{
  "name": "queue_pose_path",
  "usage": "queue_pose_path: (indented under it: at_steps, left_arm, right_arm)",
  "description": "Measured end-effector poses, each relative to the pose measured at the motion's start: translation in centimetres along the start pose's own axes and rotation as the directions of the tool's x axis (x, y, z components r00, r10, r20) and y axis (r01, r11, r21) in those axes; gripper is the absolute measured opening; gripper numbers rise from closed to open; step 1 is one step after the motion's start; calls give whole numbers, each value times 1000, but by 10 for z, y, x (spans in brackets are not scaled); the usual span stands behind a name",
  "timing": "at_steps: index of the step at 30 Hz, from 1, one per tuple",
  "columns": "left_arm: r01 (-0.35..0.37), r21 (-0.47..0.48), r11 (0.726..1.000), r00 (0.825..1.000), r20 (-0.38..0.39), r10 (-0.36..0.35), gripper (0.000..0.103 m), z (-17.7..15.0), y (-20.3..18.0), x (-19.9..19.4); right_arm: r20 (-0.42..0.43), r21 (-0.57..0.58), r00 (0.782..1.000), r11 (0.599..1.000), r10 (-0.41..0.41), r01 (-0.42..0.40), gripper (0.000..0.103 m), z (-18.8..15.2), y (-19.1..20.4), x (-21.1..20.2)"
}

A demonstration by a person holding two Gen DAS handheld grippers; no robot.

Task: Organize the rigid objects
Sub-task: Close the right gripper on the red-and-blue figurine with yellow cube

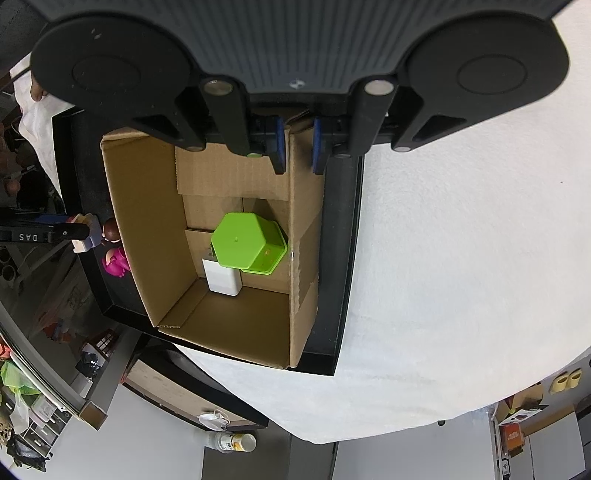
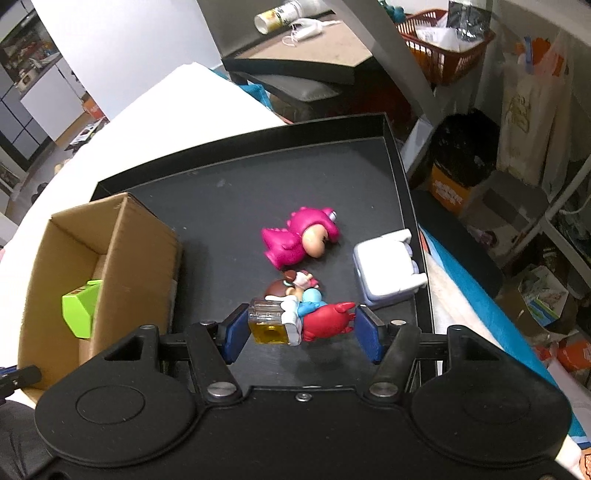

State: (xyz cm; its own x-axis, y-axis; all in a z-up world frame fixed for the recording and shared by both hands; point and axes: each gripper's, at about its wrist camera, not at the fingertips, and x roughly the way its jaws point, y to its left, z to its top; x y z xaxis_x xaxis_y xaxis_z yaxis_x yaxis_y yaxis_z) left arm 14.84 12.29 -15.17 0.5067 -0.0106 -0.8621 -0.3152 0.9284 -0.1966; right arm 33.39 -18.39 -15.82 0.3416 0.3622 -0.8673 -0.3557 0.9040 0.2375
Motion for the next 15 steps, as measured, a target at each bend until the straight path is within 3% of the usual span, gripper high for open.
queue_pose_path:
  at_steps: [15]
  left_arm:
    - [12,5,1000,1000,3,-12,12,-1,2,0]
  right_arm:
    - [98,-91,994,995,56,-47,59,7,41,-34]
